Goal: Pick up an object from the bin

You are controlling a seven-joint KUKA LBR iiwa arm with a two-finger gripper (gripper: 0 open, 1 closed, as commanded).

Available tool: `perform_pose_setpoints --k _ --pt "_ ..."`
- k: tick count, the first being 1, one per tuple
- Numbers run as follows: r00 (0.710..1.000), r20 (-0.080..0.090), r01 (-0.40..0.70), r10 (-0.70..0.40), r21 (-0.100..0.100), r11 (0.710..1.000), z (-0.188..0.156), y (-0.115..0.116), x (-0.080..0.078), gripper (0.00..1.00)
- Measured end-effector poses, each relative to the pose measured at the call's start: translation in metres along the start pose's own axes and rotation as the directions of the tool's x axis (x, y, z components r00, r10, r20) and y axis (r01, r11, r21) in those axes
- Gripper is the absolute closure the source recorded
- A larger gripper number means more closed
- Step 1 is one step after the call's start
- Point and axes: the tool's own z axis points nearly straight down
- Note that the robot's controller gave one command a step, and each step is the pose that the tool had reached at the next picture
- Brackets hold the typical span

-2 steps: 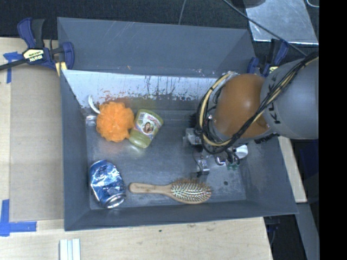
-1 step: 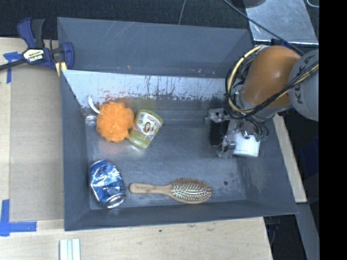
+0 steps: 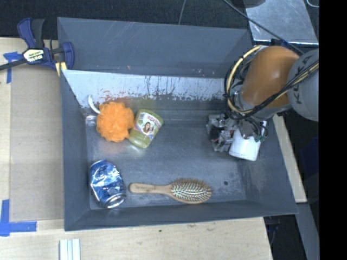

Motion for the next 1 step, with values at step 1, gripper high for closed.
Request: perform_pose_setpoints --k 1 --pt "0.994 0.011 0.104 -0.104 0.006 0.995 -0.1292 -0.0406 -0.0014 1.0"
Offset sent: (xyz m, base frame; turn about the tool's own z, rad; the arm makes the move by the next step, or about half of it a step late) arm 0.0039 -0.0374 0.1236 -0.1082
